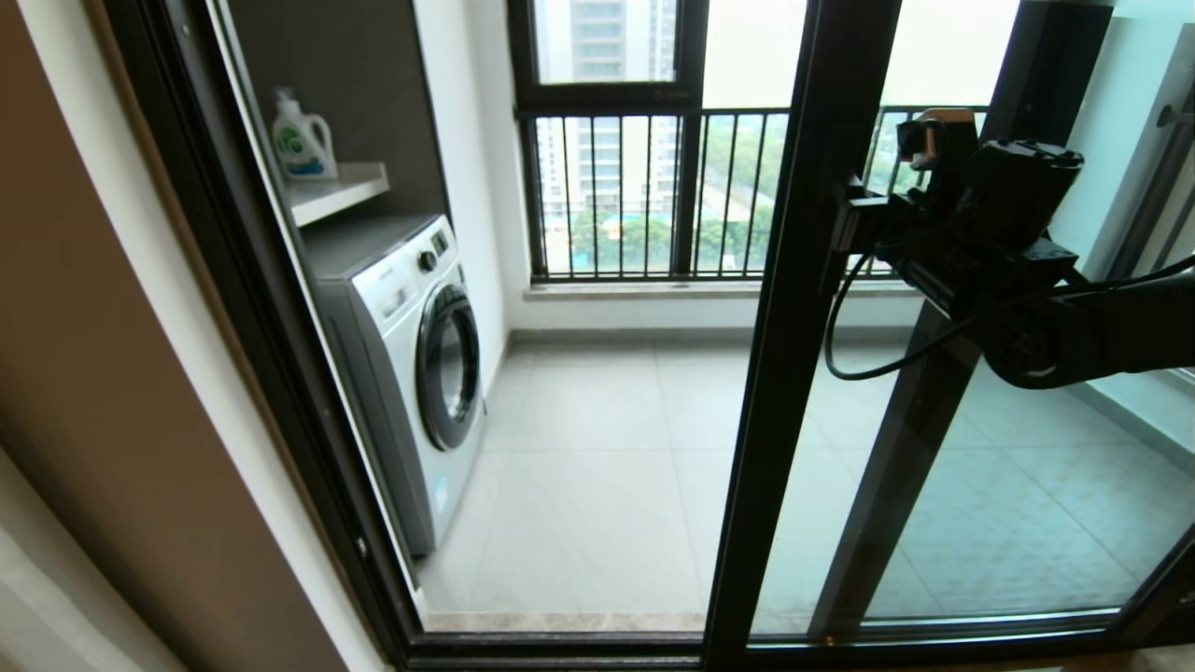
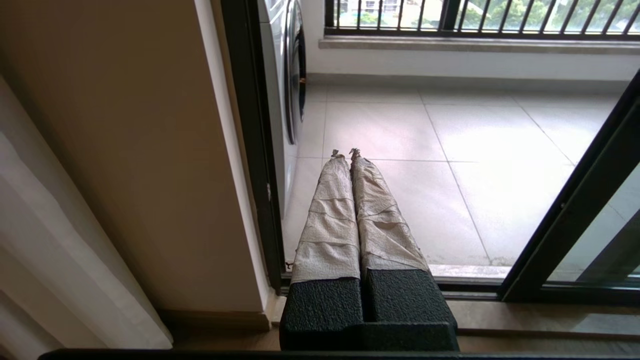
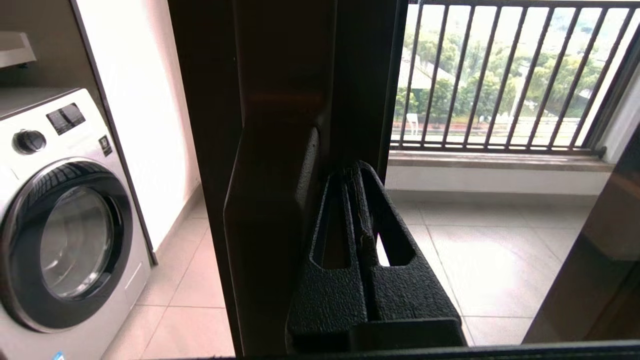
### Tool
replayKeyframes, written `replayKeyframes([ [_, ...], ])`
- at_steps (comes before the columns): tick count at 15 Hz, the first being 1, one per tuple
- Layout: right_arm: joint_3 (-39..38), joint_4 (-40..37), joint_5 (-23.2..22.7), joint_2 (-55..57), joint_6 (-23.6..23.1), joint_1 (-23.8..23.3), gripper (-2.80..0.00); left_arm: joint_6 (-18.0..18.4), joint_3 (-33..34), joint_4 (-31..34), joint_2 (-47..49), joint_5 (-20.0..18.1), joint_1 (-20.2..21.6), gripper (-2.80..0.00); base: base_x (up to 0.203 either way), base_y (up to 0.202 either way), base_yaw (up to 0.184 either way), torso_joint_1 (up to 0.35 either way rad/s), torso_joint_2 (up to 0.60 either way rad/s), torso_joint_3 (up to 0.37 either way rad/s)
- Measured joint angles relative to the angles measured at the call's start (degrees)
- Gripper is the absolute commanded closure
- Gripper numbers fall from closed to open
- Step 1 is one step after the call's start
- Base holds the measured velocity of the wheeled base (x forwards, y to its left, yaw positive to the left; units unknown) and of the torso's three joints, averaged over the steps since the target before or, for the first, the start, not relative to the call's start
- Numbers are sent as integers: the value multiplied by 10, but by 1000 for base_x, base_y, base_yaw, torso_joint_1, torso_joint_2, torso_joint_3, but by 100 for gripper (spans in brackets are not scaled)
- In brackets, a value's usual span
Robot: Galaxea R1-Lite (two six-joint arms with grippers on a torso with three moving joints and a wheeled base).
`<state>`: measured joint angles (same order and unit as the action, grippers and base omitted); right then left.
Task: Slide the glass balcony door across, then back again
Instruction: Close the slid door
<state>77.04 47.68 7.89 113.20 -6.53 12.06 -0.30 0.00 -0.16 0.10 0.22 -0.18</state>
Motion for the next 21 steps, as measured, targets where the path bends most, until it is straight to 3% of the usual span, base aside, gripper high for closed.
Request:
replayKeyframes([
  [21, 47, 0, 40, 49, -4, 152, 0, 0, 0, 0, 0, 0, 0, 0, 0, 0, 0, 0, 0, 0],
])
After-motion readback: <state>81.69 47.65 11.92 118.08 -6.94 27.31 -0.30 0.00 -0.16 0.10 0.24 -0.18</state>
